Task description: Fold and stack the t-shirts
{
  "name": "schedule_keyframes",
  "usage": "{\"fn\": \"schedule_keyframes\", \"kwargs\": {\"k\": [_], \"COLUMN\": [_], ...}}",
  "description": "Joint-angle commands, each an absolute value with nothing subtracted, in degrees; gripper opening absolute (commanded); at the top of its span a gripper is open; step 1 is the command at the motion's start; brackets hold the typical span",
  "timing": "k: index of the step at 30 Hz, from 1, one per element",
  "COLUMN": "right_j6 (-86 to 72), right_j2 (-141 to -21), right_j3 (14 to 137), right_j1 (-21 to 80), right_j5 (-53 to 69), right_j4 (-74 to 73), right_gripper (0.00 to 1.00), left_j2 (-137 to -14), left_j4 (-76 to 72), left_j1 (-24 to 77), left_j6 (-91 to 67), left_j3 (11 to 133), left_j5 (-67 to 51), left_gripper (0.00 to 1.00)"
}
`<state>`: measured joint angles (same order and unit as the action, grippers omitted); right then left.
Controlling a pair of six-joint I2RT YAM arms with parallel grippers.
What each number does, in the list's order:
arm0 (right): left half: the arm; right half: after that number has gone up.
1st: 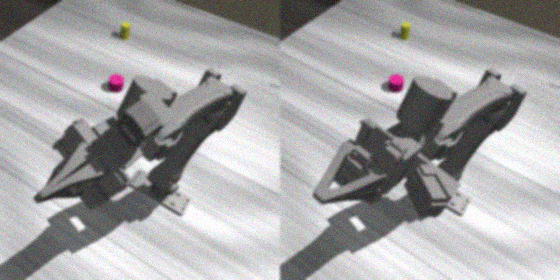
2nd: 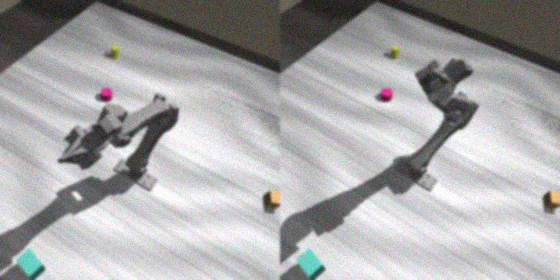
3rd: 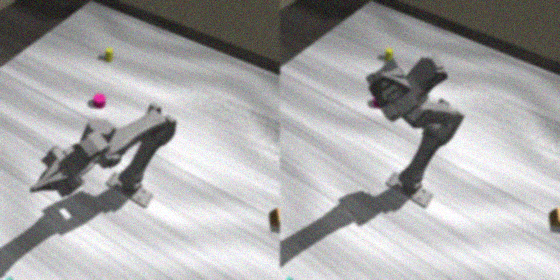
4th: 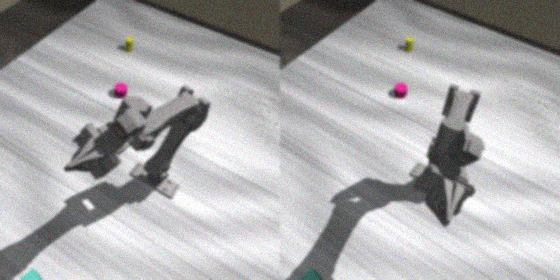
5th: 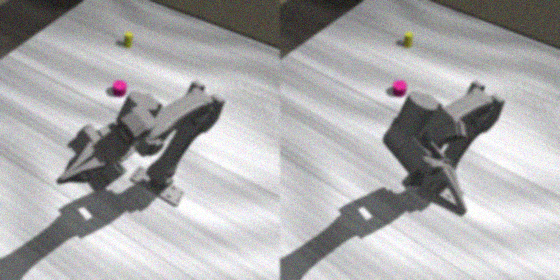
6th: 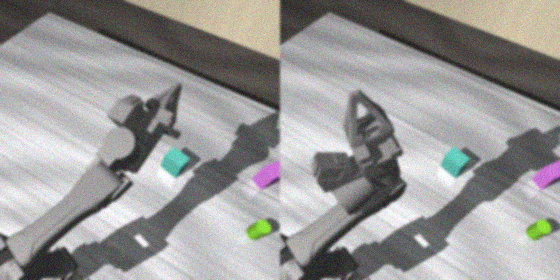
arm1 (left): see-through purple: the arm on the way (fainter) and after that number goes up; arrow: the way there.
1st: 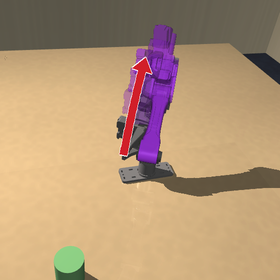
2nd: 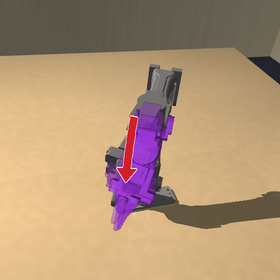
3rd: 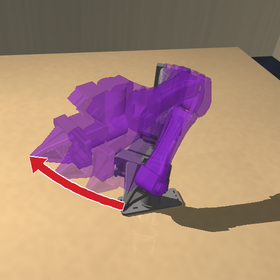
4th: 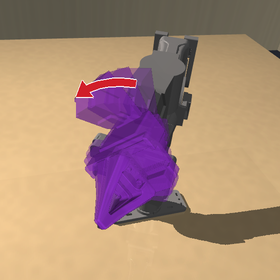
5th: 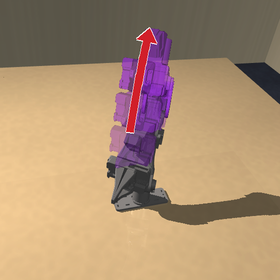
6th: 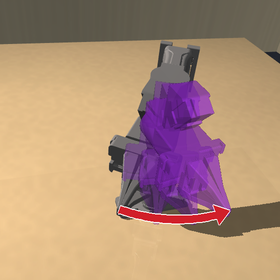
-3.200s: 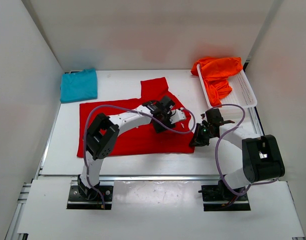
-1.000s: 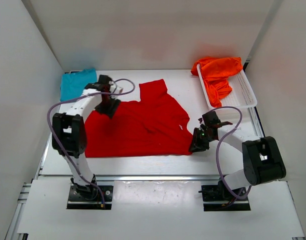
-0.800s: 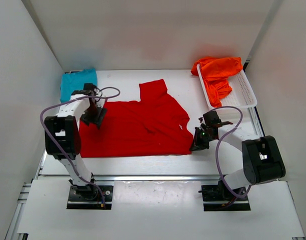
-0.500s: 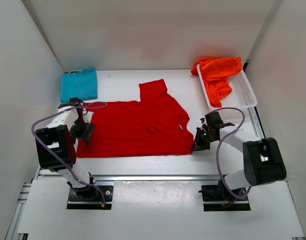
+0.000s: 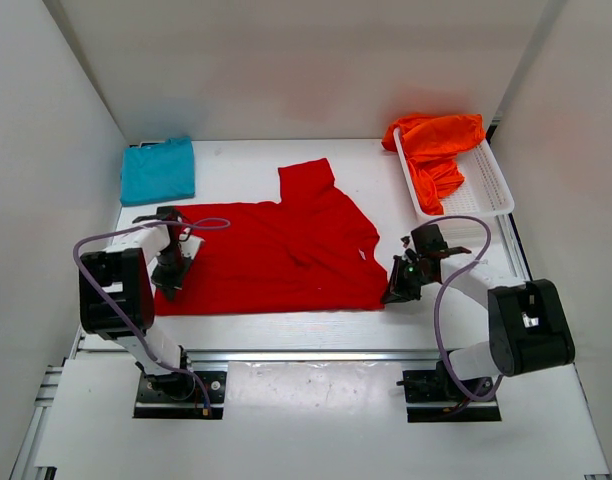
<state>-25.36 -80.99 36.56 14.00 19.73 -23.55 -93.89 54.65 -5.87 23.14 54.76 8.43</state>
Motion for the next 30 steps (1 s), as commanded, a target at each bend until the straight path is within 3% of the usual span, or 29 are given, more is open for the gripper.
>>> {"fn": "schedule_keyframes", "kwargs": {"k": [1, 8, 17, 18, 24, 27, 30], "right_j6": [-25.05, -24.08, -25.84, -25.75, -25.84, -25.4, -26.1], "right_j2": [-77.44, -73.31, -69.17, -68.56, -70.39, -71.1, -70.49], "right_j3": [36.21, 37.18, 32.87, 32.96, 34.89, 34.28, 32.26], "right_j1": [13.01, 13.54, 13.28, 12.75, 13.0, 14.15, 13.8], "right_j5": [20.57, 20.39, 22.59, 23.28, 23.38, 22.68, 23.72], "right_j4": [-25.92, -42.97, -50.99, -50.98, -48.08, -46.41, -43.7], "right_gripper": [0.0, 0.0, 0.0, 0.0, 0.0, 0.0, 0.0], "left_j2": [-92.47, -86.93, -83.32, -84.02, -85.26, -85.6, -87.61], "left_j4": [55.54, 62.57, 61.7, 62.13, 59.87, 58.54, 58.09], "left_j1": [-4.92, -15.46, -11.16, -12.03, -15.2, -16.17, -15.12], "left_j6": [24.78, 33.83, 33.93, 33.75, 28.57, 27.51, 27.07], "left_j3": [55.2, 53.62, 46.67, 48.5, 58.79, 57.84, 54.94], "left_j5": [5.8, 11.24, 13.98, 11.54, -0.61, -3.6, -1.41], "left_gripper": [0.0, 0.0, 0.0, 0.02, 0.44, 0.56, 0.58]}}
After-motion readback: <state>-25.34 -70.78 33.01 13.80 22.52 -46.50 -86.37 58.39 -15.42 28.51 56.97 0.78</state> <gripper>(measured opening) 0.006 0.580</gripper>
